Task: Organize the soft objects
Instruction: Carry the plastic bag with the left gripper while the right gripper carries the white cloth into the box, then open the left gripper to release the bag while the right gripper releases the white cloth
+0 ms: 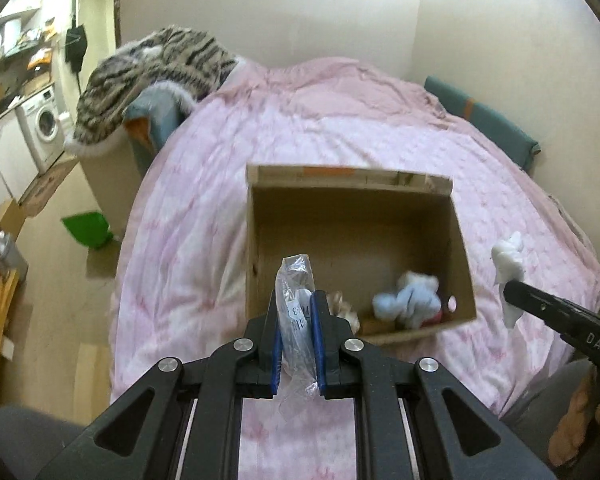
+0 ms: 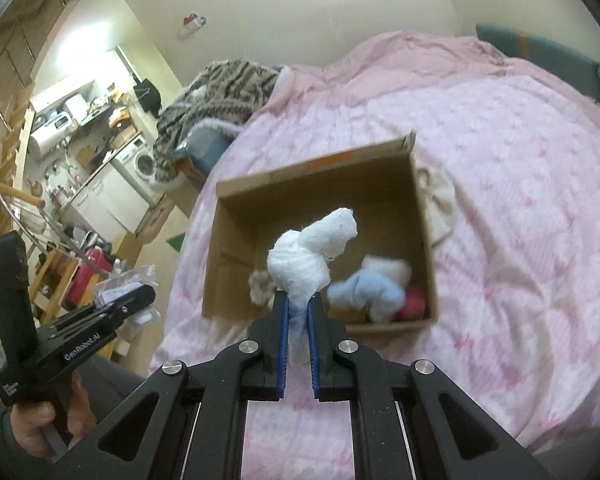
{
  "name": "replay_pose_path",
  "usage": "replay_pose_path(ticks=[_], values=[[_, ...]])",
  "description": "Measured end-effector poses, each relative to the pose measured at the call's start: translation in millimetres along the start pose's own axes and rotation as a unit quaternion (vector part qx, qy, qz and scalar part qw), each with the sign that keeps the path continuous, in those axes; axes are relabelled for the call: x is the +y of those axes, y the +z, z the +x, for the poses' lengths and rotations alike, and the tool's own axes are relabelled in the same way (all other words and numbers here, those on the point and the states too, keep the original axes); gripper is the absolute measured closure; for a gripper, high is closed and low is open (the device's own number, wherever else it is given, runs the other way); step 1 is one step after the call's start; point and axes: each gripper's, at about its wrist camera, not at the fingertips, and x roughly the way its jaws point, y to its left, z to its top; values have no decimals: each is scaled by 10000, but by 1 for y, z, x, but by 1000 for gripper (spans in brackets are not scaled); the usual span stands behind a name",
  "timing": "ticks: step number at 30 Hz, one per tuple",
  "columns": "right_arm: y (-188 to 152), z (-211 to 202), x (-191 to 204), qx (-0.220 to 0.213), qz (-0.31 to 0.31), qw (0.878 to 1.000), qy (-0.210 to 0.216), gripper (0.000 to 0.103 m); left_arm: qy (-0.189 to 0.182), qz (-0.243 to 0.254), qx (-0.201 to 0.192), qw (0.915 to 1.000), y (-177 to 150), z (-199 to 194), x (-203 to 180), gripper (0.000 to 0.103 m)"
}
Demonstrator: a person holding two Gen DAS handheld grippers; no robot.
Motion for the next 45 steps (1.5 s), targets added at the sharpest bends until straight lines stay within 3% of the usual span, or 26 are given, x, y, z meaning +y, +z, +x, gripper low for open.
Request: replay_pose_path(ticks=[9, 19, 22, 35, 45], values=[[22, 35, -14, 182, -52, 9996, -205, 92, -222, 75, 162, 9996, 26, 47, -8, 91], [4, 90, -28, 791, 110, 9965, -255, 92, 15, 664, 332, 9972, -2, 106, -24, 91], [2, 99, -31, 934, 115, 9952, -270, 92, 195, 728, 218, 9969, -4, 110, -26, 91], [-2, 117, -27, 1225, 7, 9923, -161, 92, 20, 201, 671, 9975, -12, 134, -11, 91], [-6, 122, -24, 1382, -16, 9903, -154, 92, -32, 279, 711, 9971, -14, 137, -14, 91]])
